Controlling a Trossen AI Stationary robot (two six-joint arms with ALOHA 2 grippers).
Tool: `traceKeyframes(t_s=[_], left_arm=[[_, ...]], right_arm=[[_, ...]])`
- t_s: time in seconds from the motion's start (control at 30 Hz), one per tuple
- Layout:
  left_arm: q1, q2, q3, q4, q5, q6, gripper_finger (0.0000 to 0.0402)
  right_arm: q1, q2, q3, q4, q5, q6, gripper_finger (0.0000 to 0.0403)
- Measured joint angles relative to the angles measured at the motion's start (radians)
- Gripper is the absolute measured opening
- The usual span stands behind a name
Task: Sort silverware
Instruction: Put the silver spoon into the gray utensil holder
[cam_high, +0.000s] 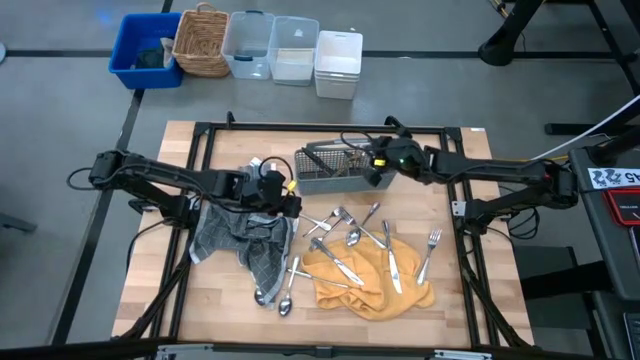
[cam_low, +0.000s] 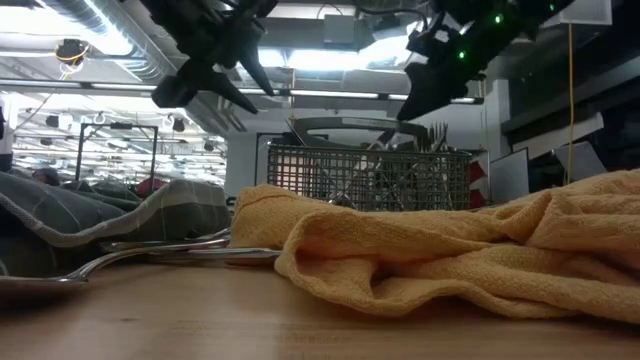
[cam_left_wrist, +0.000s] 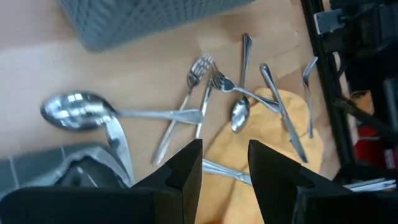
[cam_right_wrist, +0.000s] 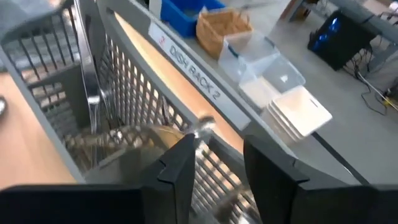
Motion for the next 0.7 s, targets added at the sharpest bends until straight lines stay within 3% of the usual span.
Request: traceKeyframes(t_s=[0.3, 0.7], left_arm=[[-0.018, 0.041, 0.001, 0.004, -0.001, -0.246, 0.0117], [0.001, 0.199, 0.001, 0.073, 0.009, -0.482, 0.0117]], right_arm=[[0.000, 0.000, 0.193, -0.316, 0.001, -0.001, 0.0136], [0.000, -0.001, 0.301, -0.352, -0.019, 0.001, 0.0136]])
